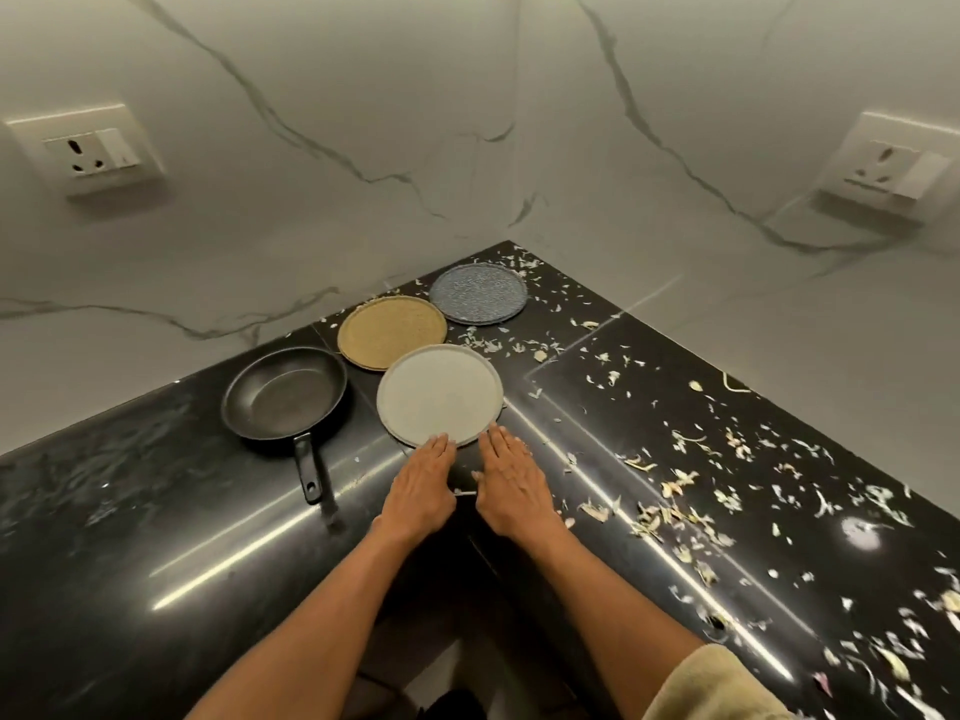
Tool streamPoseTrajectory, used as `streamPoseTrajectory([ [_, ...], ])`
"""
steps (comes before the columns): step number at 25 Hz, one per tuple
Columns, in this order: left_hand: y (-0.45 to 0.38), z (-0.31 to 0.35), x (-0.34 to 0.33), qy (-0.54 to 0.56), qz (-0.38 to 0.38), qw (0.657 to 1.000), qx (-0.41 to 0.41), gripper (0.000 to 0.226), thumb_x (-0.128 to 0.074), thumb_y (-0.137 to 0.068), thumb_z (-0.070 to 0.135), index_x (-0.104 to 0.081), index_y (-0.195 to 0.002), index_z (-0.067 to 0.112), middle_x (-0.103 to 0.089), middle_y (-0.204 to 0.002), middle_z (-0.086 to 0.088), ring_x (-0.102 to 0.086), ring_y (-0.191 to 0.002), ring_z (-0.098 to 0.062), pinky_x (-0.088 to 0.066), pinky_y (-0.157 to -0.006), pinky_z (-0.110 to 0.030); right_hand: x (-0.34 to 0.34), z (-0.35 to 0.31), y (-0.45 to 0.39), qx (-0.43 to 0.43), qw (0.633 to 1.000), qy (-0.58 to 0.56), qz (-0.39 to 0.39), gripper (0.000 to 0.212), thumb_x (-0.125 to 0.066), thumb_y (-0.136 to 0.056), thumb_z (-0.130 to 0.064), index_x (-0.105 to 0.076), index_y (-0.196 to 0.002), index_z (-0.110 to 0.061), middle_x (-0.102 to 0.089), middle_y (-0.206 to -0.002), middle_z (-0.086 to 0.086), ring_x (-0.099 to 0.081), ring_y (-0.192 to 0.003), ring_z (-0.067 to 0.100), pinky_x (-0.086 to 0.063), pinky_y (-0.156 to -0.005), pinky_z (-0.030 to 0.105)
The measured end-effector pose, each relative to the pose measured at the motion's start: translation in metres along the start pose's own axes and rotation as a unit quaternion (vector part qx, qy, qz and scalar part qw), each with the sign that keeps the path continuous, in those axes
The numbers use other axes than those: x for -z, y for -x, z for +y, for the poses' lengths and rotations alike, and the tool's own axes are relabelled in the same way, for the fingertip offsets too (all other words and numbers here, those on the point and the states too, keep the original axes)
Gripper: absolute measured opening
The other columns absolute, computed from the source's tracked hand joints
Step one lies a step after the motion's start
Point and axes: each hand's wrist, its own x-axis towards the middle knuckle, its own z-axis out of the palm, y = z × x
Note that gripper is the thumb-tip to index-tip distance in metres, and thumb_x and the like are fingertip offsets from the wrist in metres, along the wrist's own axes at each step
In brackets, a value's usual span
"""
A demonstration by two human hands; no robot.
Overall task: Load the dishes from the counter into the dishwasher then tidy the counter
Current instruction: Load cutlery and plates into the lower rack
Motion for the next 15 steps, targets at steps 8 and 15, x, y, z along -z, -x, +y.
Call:
streamPoseTrajectory([
  [8, -0.054, -0.038, 0.023, 0.028, -0.067, 0.997, 0.026, 0.062, -0.048, -0.08, 0.002, -0.046, -0.142, 0.01, -0.041, -0.152, -0.008, -0.035, -0.142, -0.028, -0.031, -0.113, -0.037, 0.0, -0.023, -0.076, -0.205, 0.957, -0.202, 0.02, 0.053, -0.05, -0.089, -0.023, -0.041, -0.139, -0.01, -0.05, -0.14, 0.011, -0.046, -0.127, 0.032, -0.045, -0.102, 0.045],
  [15, -0.055, -0.056, 0.011, 0.088, -0.053, 0.995, -0.014, 0.076, -0.051, -0.079, -0.005, -0.036, -0.152, 0.011, -0.022, -0.163, 0.0, -0.011, -0.152, -0.014, -0.004, -0.121, -0.024, 0.006, -0.029, -0.12, -0.402, 0.841, -0.35, 0.095, 0.053, -0.059, -0.064, -0.026, -0.066, -0.111, -0.002, -0.065, -0.113, 0.015, -0.061, -0.105, 0.035, -0.058, -0.081, 0.041],
])
